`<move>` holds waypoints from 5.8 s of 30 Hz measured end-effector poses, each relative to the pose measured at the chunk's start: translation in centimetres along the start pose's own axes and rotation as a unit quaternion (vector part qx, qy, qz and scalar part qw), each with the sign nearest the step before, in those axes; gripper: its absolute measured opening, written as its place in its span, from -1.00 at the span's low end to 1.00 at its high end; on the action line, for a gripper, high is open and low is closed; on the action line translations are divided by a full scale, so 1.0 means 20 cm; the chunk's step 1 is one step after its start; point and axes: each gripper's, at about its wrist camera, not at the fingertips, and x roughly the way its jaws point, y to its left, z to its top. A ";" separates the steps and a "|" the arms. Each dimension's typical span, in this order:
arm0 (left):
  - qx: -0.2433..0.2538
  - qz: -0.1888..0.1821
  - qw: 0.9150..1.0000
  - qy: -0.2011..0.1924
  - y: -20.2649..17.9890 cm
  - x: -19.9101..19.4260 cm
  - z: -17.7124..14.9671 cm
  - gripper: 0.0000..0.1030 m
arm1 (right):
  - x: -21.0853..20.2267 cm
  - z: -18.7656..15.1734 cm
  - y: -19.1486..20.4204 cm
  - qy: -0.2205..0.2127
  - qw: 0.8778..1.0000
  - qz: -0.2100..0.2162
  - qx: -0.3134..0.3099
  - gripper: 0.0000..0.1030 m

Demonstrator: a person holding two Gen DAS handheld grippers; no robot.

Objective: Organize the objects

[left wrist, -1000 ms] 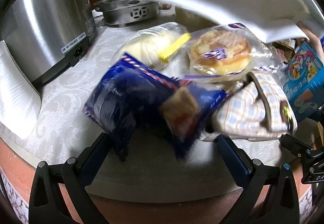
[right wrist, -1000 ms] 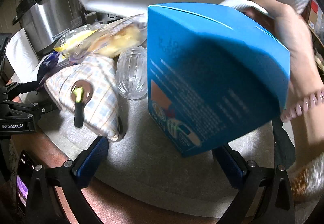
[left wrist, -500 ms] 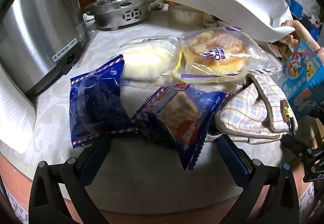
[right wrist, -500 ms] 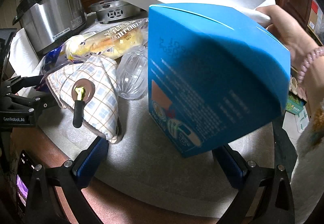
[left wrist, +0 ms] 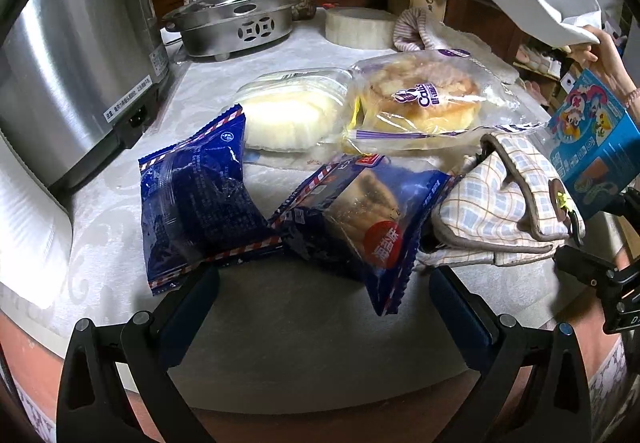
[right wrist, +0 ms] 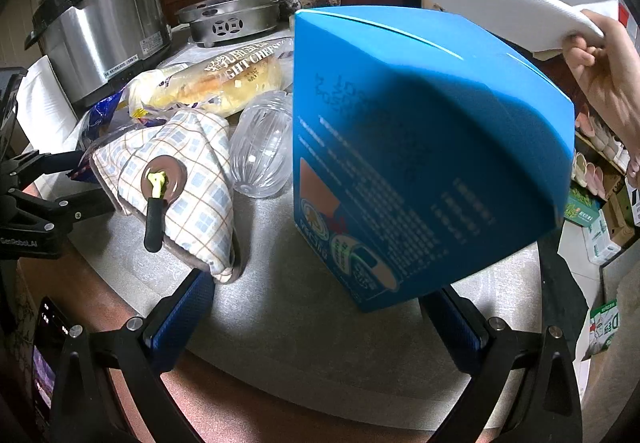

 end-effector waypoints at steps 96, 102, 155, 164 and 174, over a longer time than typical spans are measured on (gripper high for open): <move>0.018 -0.014 1.000 0.000 0.01 -0.01 -0.04 0.99 | -0.01 0.02 0.02 -0.001 1.000 0.015 -0.020 1.00; 0.018 -0.014 1.000 0.000 0.01 -0.01 -0.04 0.99 | -0.01 0.02 0.02 -0.001 1.000 0.015 -0.020 1.00; 0.018 -0.014 1.000 0.000 -0.02 -0.01 -0.04 0.99 | 0.00 0.01 0.08 -0.001 1.000 0.014 -0.021 1.00; 0.018 -0.014 1.000 0.000 -0.02 -0.01 -0.04 0.99 | 0.00 0.01 0.08 -0.001 1.000 0.014 -0.021 1.00; 0.018 -0.014 1.000 0.000 -0.03 -0.01 -0.04 0.99 | 0.00 0.01 0.08 -0.001 1.000 0.014 -0.021 1.00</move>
